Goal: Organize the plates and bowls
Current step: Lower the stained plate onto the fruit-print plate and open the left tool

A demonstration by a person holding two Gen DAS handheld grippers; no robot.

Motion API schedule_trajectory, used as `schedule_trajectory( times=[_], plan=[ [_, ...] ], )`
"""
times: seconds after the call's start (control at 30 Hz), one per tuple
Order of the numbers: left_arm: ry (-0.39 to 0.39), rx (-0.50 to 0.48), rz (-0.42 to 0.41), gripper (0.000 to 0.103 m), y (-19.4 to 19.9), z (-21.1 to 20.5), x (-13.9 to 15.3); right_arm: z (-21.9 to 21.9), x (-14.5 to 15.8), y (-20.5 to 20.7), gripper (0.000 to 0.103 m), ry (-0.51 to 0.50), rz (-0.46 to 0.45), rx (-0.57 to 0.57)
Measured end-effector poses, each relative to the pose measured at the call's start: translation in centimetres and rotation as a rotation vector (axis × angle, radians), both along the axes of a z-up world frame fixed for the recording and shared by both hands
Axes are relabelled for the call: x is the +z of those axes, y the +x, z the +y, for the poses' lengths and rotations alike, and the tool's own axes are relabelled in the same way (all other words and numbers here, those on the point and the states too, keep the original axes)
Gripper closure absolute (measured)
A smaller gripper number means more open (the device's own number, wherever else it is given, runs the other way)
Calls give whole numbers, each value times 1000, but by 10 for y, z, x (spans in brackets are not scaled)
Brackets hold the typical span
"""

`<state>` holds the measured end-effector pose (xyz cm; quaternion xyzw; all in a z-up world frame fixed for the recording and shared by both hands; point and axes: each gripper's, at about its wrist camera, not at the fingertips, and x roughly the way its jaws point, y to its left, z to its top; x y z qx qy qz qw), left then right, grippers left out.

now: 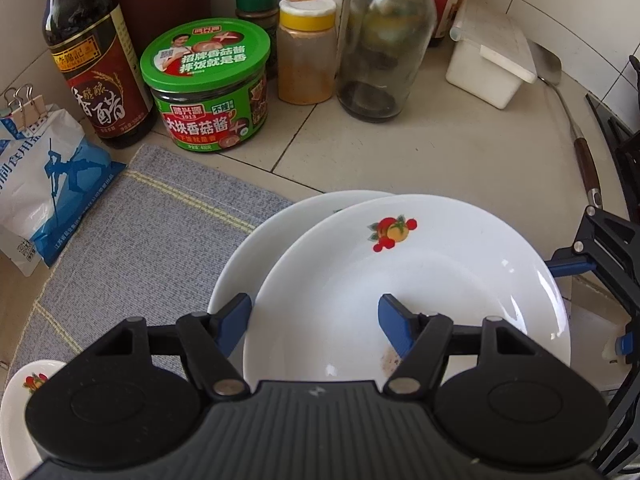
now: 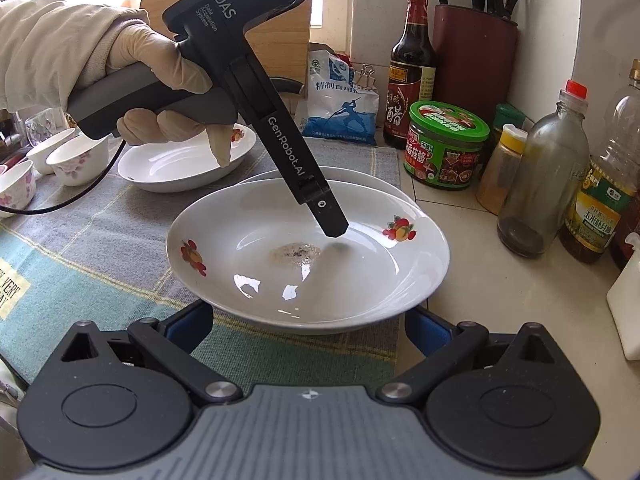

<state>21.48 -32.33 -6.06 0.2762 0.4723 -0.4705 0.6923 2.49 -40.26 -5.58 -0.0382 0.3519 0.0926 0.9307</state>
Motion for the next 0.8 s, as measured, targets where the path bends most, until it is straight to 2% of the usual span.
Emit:
schedule_trajectory(
  times=[0.8],
  plan=[
    [-11, 71, -51, 31, -6, 10, 5, 2, 3, -7, 0, 12, -19, -11]
  ],
)
